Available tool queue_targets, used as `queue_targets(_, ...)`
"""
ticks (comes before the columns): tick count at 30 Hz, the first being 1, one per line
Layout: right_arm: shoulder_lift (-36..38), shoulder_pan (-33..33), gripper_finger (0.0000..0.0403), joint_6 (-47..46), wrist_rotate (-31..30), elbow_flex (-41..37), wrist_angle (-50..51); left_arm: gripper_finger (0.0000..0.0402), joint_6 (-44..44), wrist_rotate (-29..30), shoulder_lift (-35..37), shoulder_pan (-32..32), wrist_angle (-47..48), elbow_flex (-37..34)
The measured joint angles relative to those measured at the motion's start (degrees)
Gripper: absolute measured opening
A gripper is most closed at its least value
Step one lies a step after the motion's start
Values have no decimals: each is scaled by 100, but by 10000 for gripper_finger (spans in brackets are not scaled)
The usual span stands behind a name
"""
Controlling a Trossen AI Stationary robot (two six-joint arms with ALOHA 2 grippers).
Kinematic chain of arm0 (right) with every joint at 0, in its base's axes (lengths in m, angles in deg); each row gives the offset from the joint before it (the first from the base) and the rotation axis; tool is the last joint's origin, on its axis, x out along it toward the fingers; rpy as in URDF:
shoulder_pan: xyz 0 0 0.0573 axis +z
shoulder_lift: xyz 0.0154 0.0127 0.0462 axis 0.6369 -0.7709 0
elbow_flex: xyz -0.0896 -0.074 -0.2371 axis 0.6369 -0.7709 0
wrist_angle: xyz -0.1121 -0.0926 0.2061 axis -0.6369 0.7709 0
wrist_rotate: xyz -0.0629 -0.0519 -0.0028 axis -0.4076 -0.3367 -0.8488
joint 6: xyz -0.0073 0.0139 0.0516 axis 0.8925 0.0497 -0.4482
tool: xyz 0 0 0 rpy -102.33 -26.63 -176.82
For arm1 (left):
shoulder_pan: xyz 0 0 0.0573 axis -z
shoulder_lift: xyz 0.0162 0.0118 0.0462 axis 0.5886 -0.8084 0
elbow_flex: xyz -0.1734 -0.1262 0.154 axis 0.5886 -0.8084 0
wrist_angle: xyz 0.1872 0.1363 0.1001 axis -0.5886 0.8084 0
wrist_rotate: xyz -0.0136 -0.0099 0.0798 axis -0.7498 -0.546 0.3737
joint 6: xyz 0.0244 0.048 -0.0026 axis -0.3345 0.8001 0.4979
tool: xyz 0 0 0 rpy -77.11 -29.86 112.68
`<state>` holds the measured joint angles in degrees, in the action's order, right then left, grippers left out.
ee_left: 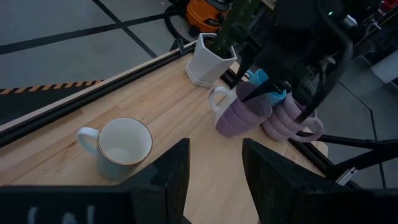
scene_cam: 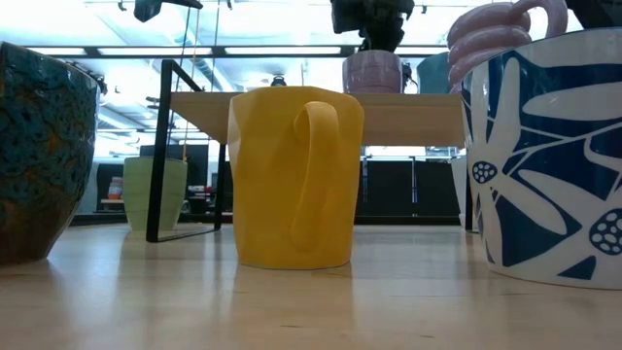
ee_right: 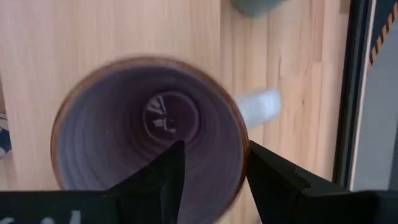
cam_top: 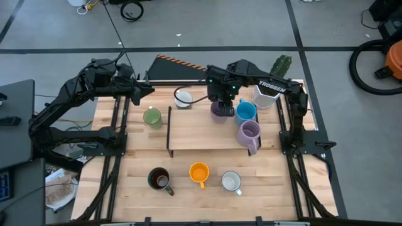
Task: Place coffee mugs
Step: Put the violet mug on the shelf
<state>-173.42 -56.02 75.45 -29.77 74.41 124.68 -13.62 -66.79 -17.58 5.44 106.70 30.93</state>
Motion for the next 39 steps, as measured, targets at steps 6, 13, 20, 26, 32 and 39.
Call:
queue_targets(6, 8, 48, 169, -85, -114, 5, 202, 153, 2, 0, 0, -1, 0, 0)
queue_targets(13, 8, 73, 169, -201, -269, 5, 202, 153, -5, 0, 0, -1, 0, 0)
queue_targets(20, 123, 73, 169, -327, -282, 11, 202, 153, -196, -1, -116, 104, -201, 4)
queue_targets(26, 423, 73, 169, -447, -276, 16, 198, 153, -22, -175, -551, 540, -693, 4)
queue_targets(32, 803, 56, 169, -558, -278, 16, 82, 153, 536, -150, -1242, 921, -1338, 2)
queue_targets(39, 1428, -95, 169, -903, -272, 19, -425, 153, 924, -129, -2106, 1071, -1558, 0)
